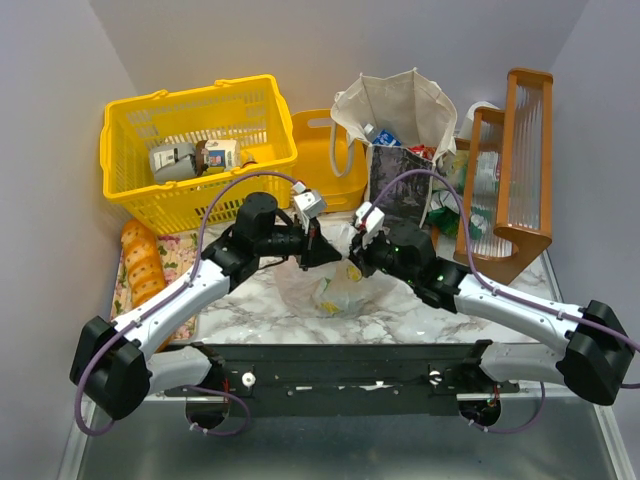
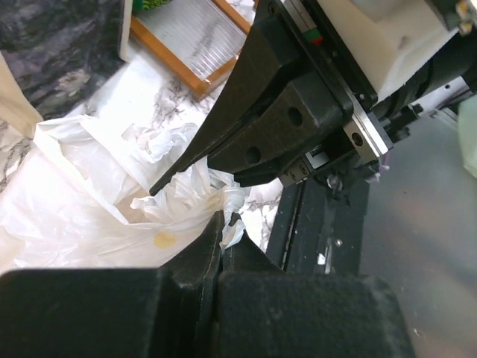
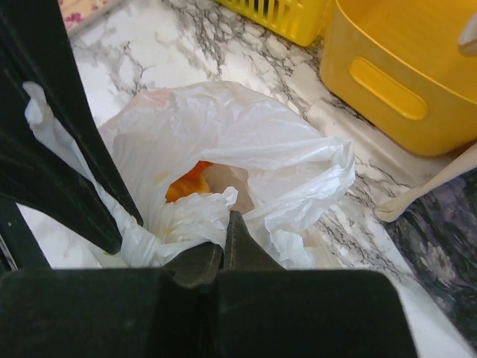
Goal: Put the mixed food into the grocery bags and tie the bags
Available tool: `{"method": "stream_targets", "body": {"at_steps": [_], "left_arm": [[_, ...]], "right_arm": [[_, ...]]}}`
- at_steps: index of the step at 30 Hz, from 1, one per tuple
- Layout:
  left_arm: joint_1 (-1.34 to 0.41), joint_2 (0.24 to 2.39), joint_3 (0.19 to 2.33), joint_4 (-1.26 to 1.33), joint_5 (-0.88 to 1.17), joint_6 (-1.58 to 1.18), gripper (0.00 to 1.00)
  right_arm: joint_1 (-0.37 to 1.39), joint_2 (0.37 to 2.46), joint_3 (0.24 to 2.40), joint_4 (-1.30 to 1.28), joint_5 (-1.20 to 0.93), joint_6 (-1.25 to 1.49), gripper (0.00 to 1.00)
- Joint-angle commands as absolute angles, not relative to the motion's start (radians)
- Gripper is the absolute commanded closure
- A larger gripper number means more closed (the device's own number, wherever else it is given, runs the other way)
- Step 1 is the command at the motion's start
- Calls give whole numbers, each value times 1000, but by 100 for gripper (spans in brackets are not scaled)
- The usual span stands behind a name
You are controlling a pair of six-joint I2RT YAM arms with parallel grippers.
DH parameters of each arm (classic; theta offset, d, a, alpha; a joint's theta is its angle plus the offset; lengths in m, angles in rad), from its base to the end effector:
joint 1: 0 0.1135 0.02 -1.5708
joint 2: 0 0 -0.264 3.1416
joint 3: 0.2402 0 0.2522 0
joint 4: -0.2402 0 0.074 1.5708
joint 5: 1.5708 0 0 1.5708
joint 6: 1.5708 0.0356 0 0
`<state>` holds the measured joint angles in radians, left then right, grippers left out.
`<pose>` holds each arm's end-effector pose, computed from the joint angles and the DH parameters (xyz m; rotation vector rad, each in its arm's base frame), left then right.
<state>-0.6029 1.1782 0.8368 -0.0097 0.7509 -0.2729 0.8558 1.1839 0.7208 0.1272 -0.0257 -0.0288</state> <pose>0.2035 -0.1696 0.2975 0.8590 1.8547 -1.2873 0.1762 0.2043 0.2661 -0.8506 1.7545 0.5792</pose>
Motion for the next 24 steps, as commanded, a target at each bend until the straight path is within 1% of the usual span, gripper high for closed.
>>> {"method": "stream_targets", "body": {"at_steps": [1,2,3,7,9,13,15,16,17,20,24], "left_arm": [[-669,1134,796,-81,562,-249,100],[-681,1128,795,-93,516,-249,100],[-690,1112,789,-101,418,-244,100],[-732,1097,773,-115,284,-268,100],[-767,1104,755,-106,249,-302,100],[-839,1132,739,-124,79,-313,100],[-868,1150,741,-141,-32,-319,100],[-908,1160,745,-156,-143,-343,100],[-920,1157,746,-158,-209,-342,100],[-972,1143,733,-135,-332,-308,100],[-1000,1166,693,-72,-313,-302,100]], "right_arm": [[851,1180,723,256,78,75,99],[850,1177,718,265,84,87,99],[850,1174,715,276,92,124,99],[851,1160,692,330,112,202,99],[850,1163,683,347,120,239,99],[850,1173,693,327,149,259,99],[850,1167,695,319,158,256,99],[851,1164,698,296,176,253,99],[850,1164,699,290,182,249,99],[850,1163,701,272,216,250,99],[850,1157,701,256,227,244,99]]}}
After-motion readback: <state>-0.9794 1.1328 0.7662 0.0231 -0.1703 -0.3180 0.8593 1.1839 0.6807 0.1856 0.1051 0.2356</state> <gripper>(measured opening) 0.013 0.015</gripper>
